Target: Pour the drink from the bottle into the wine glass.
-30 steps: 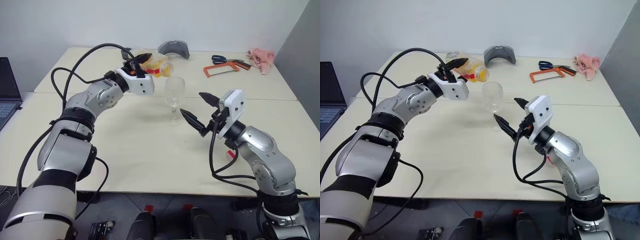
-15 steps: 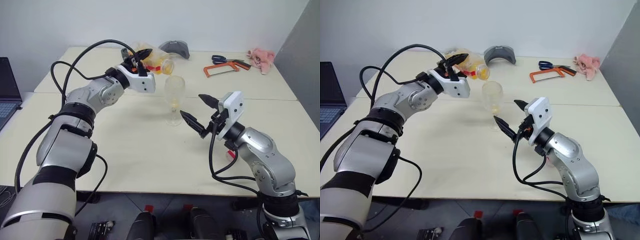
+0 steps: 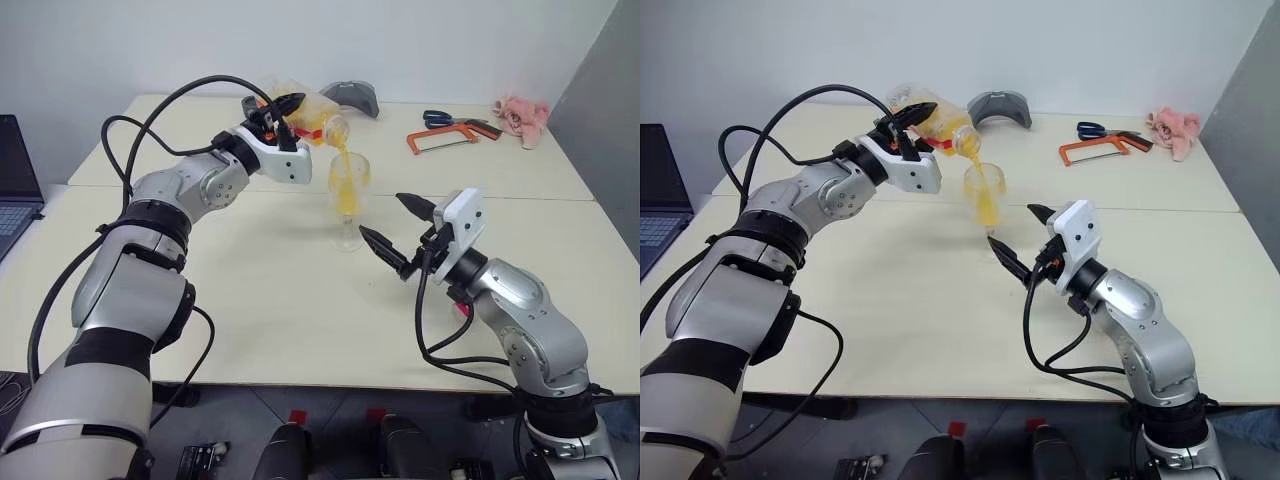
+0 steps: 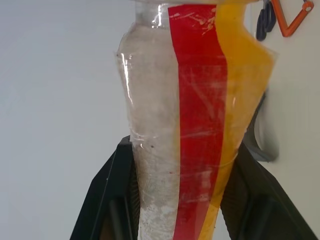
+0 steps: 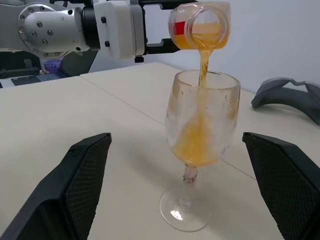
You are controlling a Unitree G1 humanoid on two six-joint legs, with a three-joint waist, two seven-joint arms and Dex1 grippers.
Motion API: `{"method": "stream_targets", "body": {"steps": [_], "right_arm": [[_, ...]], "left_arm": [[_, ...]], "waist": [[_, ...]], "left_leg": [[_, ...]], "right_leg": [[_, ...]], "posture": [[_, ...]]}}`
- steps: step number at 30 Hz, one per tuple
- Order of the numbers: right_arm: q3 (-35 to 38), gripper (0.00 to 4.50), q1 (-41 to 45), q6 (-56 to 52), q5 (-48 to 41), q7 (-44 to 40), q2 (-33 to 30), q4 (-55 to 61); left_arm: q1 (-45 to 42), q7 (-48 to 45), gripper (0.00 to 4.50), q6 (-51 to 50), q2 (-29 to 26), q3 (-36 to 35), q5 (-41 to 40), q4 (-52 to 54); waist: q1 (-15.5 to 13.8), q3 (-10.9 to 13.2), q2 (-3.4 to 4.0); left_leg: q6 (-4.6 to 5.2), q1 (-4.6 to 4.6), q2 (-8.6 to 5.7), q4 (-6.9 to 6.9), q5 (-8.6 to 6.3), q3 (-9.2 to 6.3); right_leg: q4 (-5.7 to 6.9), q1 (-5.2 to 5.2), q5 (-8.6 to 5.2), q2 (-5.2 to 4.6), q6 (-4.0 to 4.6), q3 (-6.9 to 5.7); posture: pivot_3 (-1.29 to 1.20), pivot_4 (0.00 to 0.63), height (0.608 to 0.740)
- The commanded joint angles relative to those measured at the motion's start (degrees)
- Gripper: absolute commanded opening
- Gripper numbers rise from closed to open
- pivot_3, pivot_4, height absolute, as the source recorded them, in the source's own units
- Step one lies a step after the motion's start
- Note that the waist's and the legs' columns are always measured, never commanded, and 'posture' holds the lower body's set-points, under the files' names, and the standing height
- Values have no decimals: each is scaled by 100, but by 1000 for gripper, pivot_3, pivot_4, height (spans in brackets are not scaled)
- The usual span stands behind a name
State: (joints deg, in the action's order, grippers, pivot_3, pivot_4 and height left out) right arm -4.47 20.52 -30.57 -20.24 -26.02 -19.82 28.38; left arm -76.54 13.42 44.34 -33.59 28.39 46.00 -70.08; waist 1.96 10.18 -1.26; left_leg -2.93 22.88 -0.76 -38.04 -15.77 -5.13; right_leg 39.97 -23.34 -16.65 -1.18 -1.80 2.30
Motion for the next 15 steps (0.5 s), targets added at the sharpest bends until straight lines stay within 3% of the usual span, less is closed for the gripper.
{"method": "stream_targets", "body": {"steps": [1, 15], "right_arm": [[14, 4500, -18, 154, 7, -19, 21, 110], [-13, 4500, -32, 171, 56, -16, 97, 91]], "left_arm": [[-264, 175, 1689, 1, -81, -18, -13, 32], [-337, 352, 1689, -40, -168, 109, 94, -9]], "waist": [[0, 0, 0], [0, 0, 0]], "left_leg": [[0, 0, 0, 0, 0, 0], [0, 0, 0, -1, 0, 0]], "right_leg": [[0, 0, 0, 0, 0, 0], [0, 0, 0, 0, 0, 0]], "posture": [[0, 150, 740], [0, 150, 740]]}}
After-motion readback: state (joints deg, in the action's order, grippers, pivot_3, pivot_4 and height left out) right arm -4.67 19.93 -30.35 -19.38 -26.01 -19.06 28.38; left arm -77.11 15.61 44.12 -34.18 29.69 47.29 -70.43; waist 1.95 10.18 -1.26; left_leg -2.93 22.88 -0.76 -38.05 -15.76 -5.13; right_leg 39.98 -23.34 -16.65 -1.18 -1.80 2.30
